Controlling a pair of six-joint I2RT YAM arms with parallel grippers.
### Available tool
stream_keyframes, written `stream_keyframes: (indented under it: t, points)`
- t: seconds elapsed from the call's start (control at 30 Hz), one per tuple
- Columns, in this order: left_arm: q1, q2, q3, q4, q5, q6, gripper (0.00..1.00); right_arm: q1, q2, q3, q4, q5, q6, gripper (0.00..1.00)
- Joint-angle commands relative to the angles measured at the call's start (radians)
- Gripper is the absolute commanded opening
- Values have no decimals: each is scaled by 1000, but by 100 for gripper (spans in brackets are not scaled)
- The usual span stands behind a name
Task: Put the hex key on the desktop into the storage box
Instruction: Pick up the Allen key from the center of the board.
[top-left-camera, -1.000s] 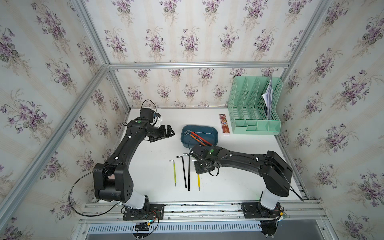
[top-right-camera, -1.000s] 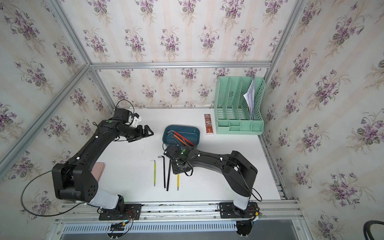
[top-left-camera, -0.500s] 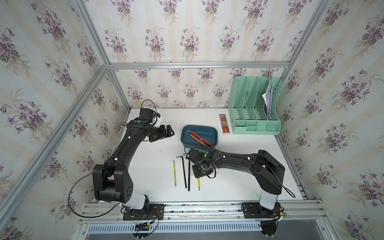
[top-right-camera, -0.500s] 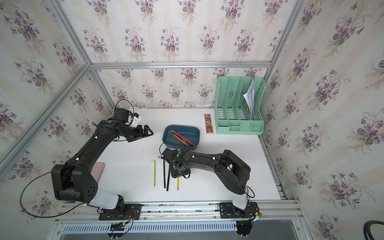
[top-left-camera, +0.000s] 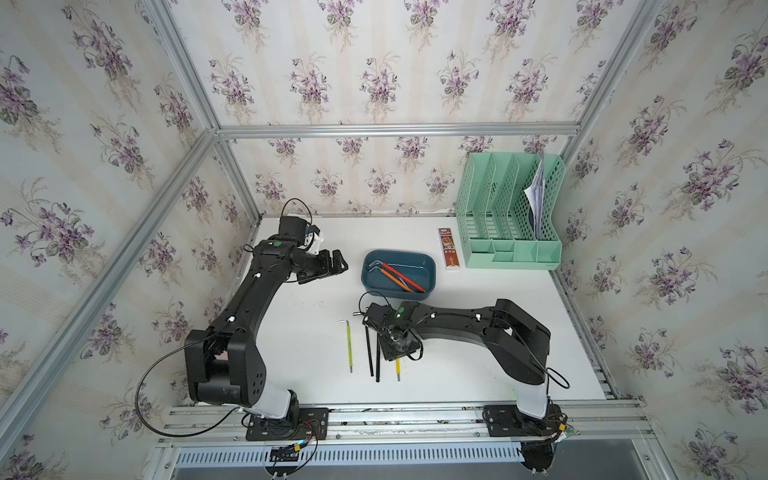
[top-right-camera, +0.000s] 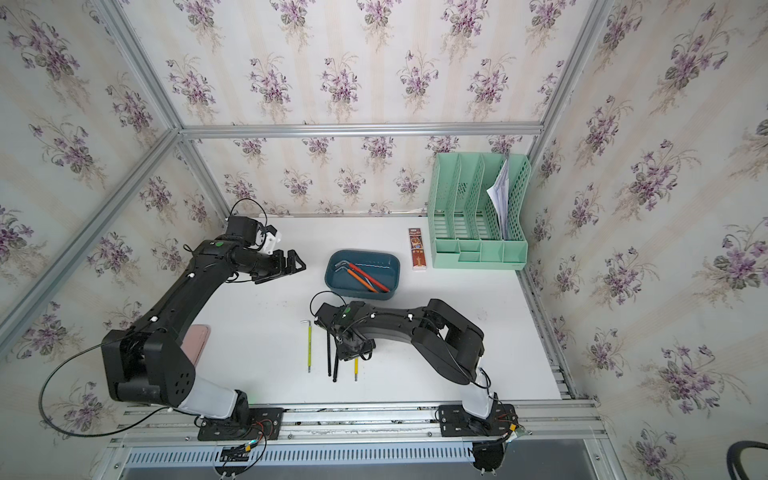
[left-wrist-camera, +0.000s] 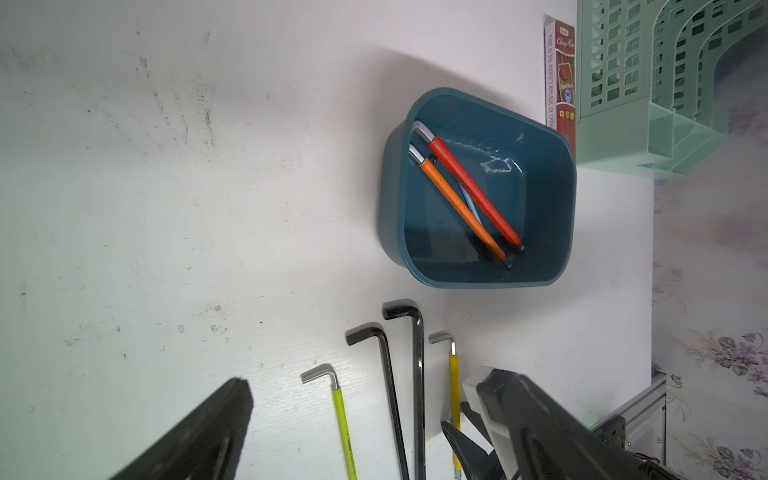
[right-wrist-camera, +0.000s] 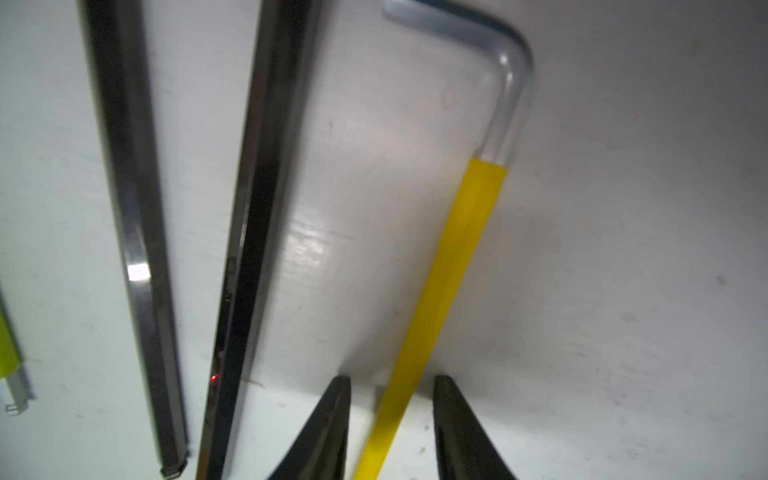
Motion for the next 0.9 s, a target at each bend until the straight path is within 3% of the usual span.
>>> stream_keyframes:
  t: [0.0,0.2,0.47,0.87]
  points:
    - [1,-6,7,-19,-9,8,99,-1,13,-46,-2,13,21,35]
    - [1,1,6,-20,-12,9,99,0,13,-121,48,24,27,24]
    - [1,11,5,-17,-17,6,99,-8,-60,-125,63,96,-5,0]
    - [1,23,5,-16,-14,6,99,-68,-192,-47,35,189,-107,0]
